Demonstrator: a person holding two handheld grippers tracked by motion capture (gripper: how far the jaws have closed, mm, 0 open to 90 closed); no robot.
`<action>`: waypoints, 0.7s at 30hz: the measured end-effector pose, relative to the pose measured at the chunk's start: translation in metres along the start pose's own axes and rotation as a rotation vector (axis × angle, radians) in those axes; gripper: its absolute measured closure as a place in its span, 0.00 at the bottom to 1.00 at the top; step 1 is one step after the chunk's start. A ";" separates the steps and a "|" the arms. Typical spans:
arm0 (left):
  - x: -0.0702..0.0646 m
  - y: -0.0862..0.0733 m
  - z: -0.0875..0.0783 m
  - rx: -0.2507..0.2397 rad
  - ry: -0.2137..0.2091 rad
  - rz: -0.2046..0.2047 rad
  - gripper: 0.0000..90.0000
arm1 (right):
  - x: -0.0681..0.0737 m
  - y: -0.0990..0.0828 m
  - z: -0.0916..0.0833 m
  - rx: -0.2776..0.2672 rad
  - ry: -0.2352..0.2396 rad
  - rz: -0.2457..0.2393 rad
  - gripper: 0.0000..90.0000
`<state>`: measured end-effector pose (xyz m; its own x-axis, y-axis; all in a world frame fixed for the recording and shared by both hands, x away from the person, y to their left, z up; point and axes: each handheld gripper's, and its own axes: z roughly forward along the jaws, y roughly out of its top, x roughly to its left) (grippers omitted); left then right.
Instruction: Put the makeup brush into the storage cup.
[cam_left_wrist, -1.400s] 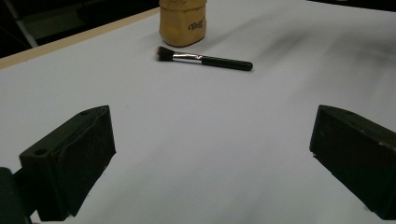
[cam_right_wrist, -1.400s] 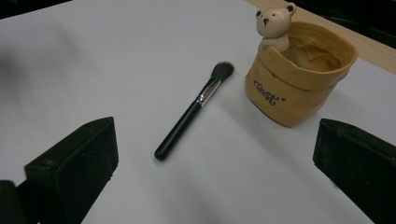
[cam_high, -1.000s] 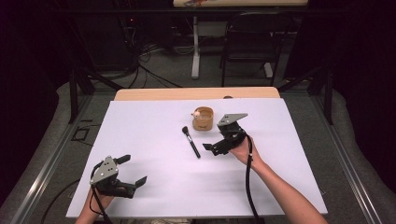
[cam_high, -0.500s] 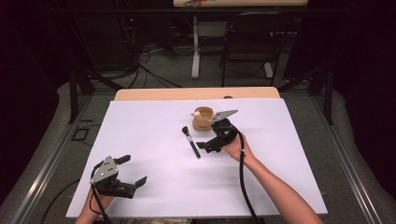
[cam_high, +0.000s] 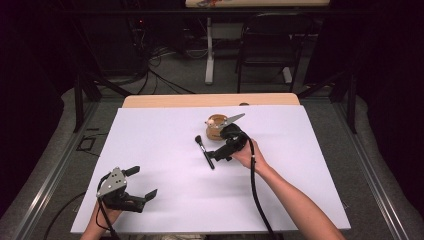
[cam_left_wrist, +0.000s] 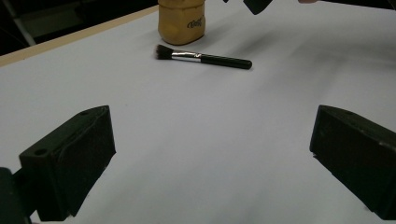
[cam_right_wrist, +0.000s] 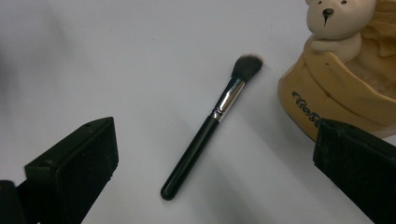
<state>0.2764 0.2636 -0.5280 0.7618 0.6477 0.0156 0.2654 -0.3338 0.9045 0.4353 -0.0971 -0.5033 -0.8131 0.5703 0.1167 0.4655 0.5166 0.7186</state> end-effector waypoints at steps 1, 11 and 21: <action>0.000 0.000 0.000 -0.001 -0.003 -0.002 0.00 | 0.000 0.002 0.003 0.006 0.007 0.008 0.00; 0.000 0.000 0.000 0.001 -0.003 0.001 0.00 | 0.001 0.009 0.020 0.066 0.022 0.021 0.00; 0.000 0.000 0.000 0.001 -0.004 0.001 0.00 | 0.003 0.014 0.033 0.113 0.025 0.022 0.00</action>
<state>0.2762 0.2637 -0.5280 0.7647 0.6442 0.0150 0.2650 -0.3356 0.9040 0.4504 -0.0674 -0.5156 -0.8099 0.5669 0.1503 0.5190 0.5734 0.6340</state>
